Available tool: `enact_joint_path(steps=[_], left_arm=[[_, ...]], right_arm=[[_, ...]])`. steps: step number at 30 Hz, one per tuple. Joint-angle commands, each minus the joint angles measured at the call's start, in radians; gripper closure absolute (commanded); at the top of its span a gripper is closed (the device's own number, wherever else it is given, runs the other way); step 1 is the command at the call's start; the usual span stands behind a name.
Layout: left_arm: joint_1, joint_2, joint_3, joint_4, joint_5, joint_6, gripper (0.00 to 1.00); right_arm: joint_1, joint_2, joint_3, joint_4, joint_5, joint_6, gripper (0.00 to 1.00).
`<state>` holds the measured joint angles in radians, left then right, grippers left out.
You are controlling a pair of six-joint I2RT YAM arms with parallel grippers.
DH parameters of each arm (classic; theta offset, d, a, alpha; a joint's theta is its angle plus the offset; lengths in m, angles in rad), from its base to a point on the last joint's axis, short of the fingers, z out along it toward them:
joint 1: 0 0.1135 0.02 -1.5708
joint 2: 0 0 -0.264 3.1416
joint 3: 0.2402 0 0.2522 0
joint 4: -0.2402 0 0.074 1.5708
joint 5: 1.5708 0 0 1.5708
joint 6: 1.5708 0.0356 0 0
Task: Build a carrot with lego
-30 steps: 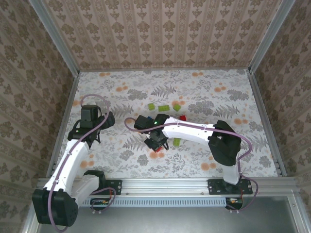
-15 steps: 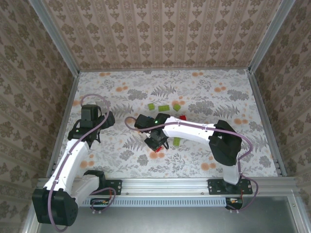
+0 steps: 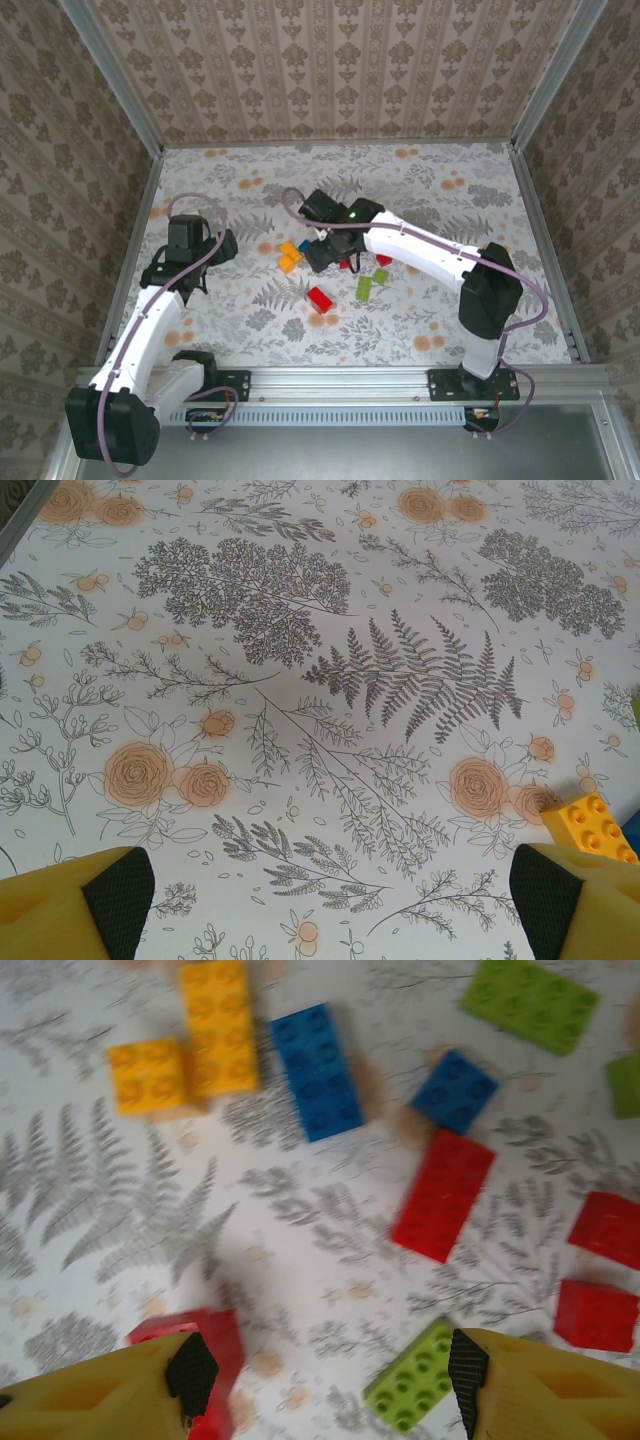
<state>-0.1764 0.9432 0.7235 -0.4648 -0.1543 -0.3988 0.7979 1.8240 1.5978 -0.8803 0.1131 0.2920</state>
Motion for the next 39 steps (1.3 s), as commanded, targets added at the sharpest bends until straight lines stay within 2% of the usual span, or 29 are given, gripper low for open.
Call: enact_joint_path(steps=[1, 6, 13, 30, 39], left_arm=[[-0.006, 0.003, 0.03, -0.005, -0.01, 0.017, 0.05], [-0.008, 0.002, 0.03, -0.006, -0.013, 0.018, 0.05], [-0.012, 0.003, 0.029, -0.005, -0.018, 0.018, 0.05], [-0.014, 0.02, 0.032, -0.001, -0.028, 0.019, 0.05], [-0.015, 0.023, 0.031, 0.002, -0.028, 0.019, 0.05]], right_arm=[[-0.06, 0.062, 0.006, 0.04, 0.0, 0.02, 0.31], [-0.131, 0.17, 0.051, 0.072, -0.064, 0.017, 0.31], [-0.169, 0.272, 0.084, 0.089, -0.106, 0.014, 0.31], [-0.187, 0.325, 0.045, 0.102, -0.133, 0.017, 0.34], [-0.187, 0.314, 0.006, 0.114, -0.132, 0.025, 0.4]])
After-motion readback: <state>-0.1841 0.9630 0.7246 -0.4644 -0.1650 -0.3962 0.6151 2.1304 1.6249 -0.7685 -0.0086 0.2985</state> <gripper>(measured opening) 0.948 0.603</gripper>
